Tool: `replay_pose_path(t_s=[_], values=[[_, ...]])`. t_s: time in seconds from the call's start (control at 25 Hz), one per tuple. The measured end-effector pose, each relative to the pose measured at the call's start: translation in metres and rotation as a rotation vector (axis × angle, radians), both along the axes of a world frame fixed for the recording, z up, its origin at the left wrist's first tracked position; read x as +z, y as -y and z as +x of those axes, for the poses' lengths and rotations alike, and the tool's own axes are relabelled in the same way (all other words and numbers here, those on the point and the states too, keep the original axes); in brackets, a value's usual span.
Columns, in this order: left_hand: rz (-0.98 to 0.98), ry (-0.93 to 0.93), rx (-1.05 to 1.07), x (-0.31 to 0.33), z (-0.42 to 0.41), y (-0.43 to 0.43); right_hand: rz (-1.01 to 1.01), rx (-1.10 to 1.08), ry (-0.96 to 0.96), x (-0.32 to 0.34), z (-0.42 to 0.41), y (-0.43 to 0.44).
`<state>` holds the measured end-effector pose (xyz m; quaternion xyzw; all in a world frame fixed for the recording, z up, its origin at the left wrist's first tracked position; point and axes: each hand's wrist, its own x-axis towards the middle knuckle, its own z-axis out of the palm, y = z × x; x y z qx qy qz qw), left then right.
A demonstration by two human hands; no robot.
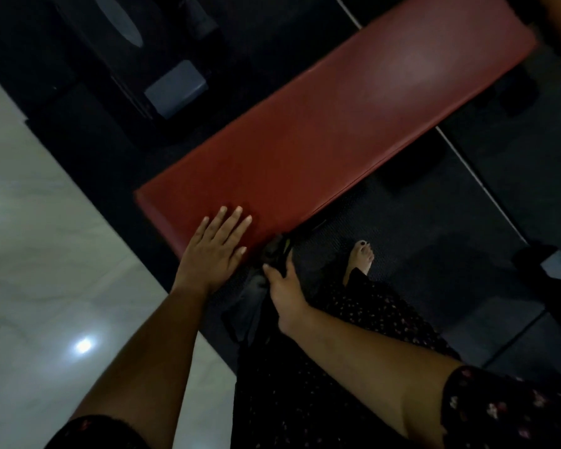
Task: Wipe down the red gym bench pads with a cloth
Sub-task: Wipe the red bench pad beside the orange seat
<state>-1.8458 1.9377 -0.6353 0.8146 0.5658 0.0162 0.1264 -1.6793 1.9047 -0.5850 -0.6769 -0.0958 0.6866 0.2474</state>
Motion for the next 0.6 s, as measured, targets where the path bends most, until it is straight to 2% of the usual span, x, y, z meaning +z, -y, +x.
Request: replay_pose_path(t_s=[0.12, 0.2, 0.28, 0.4, 0.44, 0.48, 0.56, 0.6], values=[[0.02, -0.015, 0.002, -0.003, -0.004, 0.011, 0.018, -0.114, 0.071, -0.018, 0.032, -0.024], [0.026, -0.028, 0.014, -0.003, -0.008, 0.017, 0.001, -0.144, 0.039, -0.018, 0.031, -0.025], [0.027, -0.036, 0.043, -0.004, -0.013, 0.022, -0.043, -0.053, -0.016, -0.013, 0.007, -0.003], [0.03, -0.021, 0.135, -0.004, -0.025, 0.035, -0.085, 0.229, -0.085, -0.015, -0.027, 0.036], [0.029, -0.015, 0.148, -0.004, -0.03, 0.038, -0.062, 0.355, -0.075, -0.016, -0.031, 0.041], [0.025, -0.013, 0.144, -0.004, -0.035, 0.041, 0.022, 0.548, 0.022, -0.017, -0.03, 0.04], [0.017, -0.021, 0.122, -0.004, -0.041, 0.043, 0.363, 1.308, 0.401, -0.015, -0.013, 0.038], [0.01, -0.026, 0.12, -0.004, -0.042, 0.043, 0.623, 1.708, 0.585, -0.011, 0.001, 0.036]])
